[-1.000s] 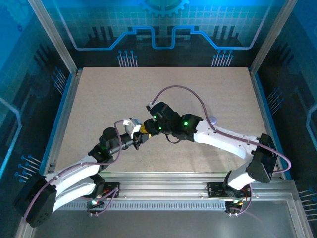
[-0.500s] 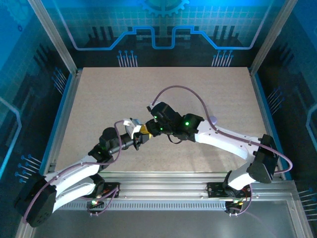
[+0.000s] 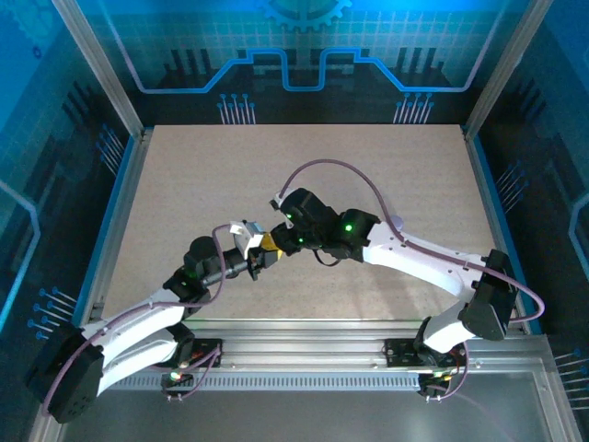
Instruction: Insert wireless bluetooth earbuds into charging case
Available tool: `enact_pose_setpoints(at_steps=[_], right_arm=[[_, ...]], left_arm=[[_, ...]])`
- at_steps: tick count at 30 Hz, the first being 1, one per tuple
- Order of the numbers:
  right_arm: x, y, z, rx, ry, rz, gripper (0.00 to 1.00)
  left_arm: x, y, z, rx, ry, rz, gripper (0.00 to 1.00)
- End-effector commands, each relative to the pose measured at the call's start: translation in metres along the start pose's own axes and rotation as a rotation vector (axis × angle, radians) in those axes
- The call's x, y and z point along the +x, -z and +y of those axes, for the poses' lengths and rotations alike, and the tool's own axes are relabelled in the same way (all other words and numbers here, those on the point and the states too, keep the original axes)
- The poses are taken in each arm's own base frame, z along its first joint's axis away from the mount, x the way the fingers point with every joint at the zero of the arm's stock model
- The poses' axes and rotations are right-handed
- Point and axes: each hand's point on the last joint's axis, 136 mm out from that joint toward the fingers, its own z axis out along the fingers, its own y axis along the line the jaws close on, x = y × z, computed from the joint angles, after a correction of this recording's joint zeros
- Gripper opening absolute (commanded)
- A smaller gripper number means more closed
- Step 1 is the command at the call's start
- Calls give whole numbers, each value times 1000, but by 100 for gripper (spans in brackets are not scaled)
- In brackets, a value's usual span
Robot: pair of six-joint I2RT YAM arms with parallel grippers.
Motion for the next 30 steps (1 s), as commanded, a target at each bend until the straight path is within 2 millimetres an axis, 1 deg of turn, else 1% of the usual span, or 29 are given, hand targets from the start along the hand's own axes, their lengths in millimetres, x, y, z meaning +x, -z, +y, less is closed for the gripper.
enact_pose_setpoints(at_steps=[1,11,16,23,26,30], right_arm=[[15,-5,10,-40,44,80,21],[17,-6,13,-70,52,95,22],[20,-6,11,-83,56,108,21],[13,-3,16,-154,19,79,21],[12,-3,18,-182,5,78,21],[15,-3,13,-176,-7,86,21]], left_arm=[[-45,3,-16,61,-89,-127,17],[-46,3,-18,72,-91,-130,17],[-48,4,-21,84,-91,-133,17],[-50,4,-24,99,-95,-140,17],[-52,4,-25,106,-94,-143,17],[-53,5,-26,109,-94,-146,17]])
